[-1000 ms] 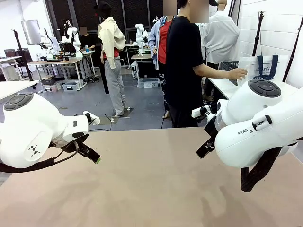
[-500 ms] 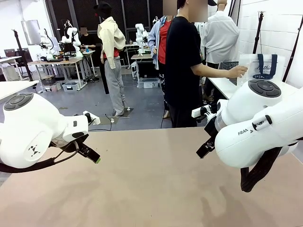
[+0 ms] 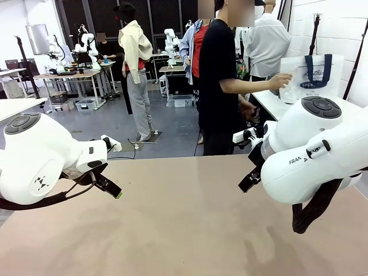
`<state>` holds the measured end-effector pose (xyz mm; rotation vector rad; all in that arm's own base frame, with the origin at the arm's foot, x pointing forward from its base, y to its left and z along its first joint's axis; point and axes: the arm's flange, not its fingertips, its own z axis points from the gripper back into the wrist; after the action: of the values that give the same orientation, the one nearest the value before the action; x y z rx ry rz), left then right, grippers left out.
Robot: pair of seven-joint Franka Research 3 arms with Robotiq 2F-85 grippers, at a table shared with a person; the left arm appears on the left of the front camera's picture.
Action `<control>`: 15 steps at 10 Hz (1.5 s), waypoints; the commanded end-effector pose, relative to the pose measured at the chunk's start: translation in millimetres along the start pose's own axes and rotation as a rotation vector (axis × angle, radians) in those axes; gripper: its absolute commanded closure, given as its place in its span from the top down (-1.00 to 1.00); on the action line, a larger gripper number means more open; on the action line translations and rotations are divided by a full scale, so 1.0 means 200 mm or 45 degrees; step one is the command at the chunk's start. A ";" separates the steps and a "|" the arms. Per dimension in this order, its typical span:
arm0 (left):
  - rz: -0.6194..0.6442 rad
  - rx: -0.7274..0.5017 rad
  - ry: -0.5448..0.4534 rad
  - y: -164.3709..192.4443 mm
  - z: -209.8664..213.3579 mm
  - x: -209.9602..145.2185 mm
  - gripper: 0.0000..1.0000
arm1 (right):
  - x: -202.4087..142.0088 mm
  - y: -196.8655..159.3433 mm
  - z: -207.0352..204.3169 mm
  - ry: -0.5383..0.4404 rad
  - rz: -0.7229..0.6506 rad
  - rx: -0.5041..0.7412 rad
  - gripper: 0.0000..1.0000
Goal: Transfer purchased items from the store into the shopping bag.
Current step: Open the Reusable shopping bag in the center of the table.
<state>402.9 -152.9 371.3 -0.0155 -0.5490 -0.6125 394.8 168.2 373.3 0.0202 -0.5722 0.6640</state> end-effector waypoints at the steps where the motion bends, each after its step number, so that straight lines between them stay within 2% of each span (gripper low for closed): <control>1: 0.005 -0.001 -0.001 0.01 0.00 0.00 1.00 | 0.00 0.00 0.00 0.000 -0.001 0.000 1.00; 15: 0.005 -0.001 -0.001 0.01 0.00 0.00 1.00 | 0.00 0.00 0.00 0.000 -0.001 0.000 1.00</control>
<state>402.8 -152.9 371.3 -0.0154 -0.5490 -0.6126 394.8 168.2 373.3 0.0202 -0.5721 0.6640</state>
